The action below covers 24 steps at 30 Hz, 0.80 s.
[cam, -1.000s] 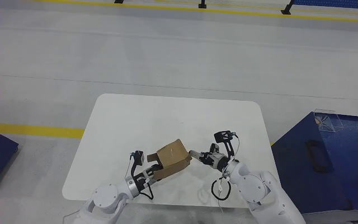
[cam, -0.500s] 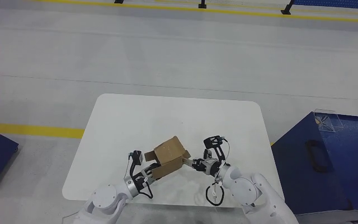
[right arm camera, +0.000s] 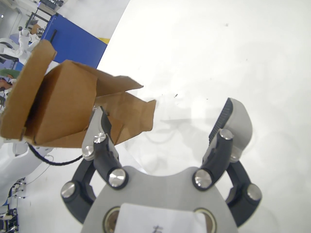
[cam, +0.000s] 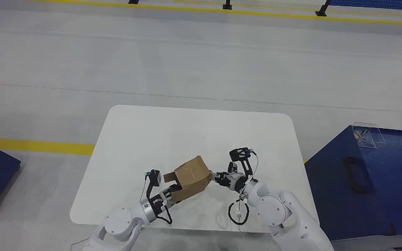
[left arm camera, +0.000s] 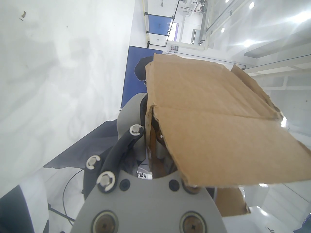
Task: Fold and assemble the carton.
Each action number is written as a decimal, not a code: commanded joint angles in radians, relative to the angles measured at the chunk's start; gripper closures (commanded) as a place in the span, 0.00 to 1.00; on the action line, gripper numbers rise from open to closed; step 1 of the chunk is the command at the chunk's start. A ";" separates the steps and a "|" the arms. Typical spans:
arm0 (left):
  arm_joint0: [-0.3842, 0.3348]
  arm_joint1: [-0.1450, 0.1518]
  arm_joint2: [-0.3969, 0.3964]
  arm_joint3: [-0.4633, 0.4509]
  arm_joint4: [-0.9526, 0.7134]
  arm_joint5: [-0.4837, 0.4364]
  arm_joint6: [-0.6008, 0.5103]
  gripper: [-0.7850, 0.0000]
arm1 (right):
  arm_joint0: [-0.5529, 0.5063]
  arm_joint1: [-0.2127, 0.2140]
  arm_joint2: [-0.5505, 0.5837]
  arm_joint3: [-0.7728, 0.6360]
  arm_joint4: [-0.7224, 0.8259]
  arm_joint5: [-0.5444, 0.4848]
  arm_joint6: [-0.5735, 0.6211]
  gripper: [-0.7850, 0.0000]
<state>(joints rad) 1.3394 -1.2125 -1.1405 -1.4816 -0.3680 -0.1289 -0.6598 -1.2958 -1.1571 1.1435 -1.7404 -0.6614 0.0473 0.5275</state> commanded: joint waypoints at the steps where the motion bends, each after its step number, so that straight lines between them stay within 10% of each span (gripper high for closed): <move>1: 0.000 -0.001 0.004 0.000 0.000 0.001 -0.001 1.00 | 0.007 -0.003 -0.008 0.009 -0.053 0.038 -0.039 0.00; 24: -0.008 0.001 0.012 0.009 -0.010 0.032 -0.042 1.00 | 0.047 -0.043 -0.139 0.080 -0.317 0.110 -0.180 0.00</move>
<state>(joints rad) 1.3318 -1.2119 -1.1282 -1.4739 -0.3784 -0.0964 -0.7015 -1.2431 -1.1999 1.0028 -1.6523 -0.9793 0.1605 0.3435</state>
